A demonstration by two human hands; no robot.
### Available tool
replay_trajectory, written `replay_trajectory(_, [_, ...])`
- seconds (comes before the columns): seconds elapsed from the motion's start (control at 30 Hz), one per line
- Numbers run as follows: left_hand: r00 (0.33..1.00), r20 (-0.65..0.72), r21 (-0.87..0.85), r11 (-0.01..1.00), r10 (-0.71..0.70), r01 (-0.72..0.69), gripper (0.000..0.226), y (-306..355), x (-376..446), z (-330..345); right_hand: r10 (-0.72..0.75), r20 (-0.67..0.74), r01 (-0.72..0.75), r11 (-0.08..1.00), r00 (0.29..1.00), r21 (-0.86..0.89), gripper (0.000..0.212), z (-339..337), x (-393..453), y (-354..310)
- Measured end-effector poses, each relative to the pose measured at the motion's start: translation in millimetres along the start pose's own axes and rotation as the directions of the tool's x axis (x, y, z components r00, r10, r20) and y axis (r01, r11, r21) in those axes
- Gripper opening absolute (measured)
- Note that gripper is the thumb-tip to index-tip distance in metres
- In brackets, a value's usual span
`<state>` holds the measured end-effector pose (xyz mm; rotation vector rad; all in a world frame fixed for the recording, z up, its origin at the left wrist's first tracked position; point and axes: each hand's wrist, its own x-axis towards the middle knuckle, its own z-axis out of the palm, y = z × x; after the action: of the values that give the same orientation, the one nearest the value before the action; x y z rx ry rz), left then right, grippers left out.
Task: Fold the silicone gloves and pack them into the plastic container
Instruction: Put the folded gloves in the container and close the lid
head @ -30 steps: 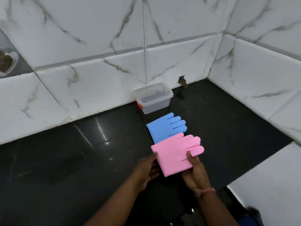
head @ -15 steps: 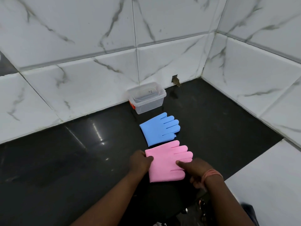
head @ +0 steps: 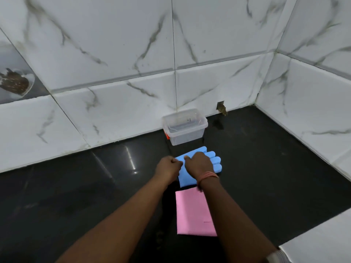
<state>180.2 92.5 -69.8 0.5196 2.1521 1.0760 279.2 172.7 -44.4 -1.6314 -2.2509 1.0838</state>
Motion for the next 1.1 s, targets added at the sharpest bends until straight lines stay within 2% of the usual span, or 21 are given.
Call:
replay_trajectory(0.1, [0.999, -0.041, -0.07, 0.997, 0.035, -0.037, 0.016, 31, 15, -1, -0.085, 0.005, 0.084, 0.988, 0.996, 0.131, 0.035, 7, 26, -19])
replay_trajectory(0.27, [0.982, -0.179, -0.199, 0.98, -0.055, 0.018, 0.022, 58, 42, 0, -0.124, -0.102, 0.14, 0.976, 0.987, 0.167, 0.022, -11, 71, -36])
replay_trajectory(0.33, [0.961, -0.254, -0.257, 0.965, -0.11, 0.043, 0.028, 65, 52, -2, -0.122, -0.177, 0.153, 0.972, 0.977, 0.177, 0.028, -21, 88, -41])
replay_trajectory(0.4, [0.936, -0.312, -0.311, 0.948, -0.164, 0.062, 0.036, 69, 63, -4, -0.111, -0.266, 0.142, 0.985, 0.958, 0.102, 0.039, -33, 102, -42])
replay_trajectory(0.47, [0.932, -0.311, -0.342, 0.937, -0.187, 0.074, 0.041, 78, 64, -7, -0.067, -0.301, 0.089, 0.994, 0.951, 0.06, 0.048, -42, 117, -40])
replay_trajectory(0.53, [0.949, -0.275, -0.33, 0.942, -0.153, 0.057, 0.031, 87, 65, -7, -0.002, -0.227, 0.021, 0.996, 0.974, 0.082, 0.055, -47, 136, -36])
replay_trajectory(0.6, [0.969, -0.207, -0.307, 0.95, -0.132, 0.063, 0.027, 94, 67, -7, 0.031, -0.123, -0.009, 0.984, 0.992, 0.175, 0.053, -48, 150, -32])
replay_trajectory(0.7, [0.979, -0.157, -0.326, 0.943, -0.129, 0.072, 0.029, 100, 68, -9, 0.045, -0.104, -0.009, 0.946, 0.994, 0.324, 0.045, -49, 152, -27])
replay_trajectory(0.8, [0.966, -0.184, -0.416, 0.905, -0.183, 0.092, 0.03, 94, 65, -18, 0.094, -0.073, -0.058, 0.918, 0.993, 0.392, 0.041, -45, 138, -22])
replay_trajectory(0.9, [0.937, -0.262, -0.499, 0.863, -0.231, 0.073, 0.035, 72, 57, -35, 0.072, -0.019, -0.056, 0.887, 0.997, 0.459, 0.037, -29, 113, -22])
replay_trajectory(1.1, [0.875, -0.389, -0.601, 0.8, -0.289, -0.003, 0.011, 8, -7, -79, -0.063, -0.036, 0.072, 0.85, 0.997, 0.521, 0.035, 12, 25, -36])
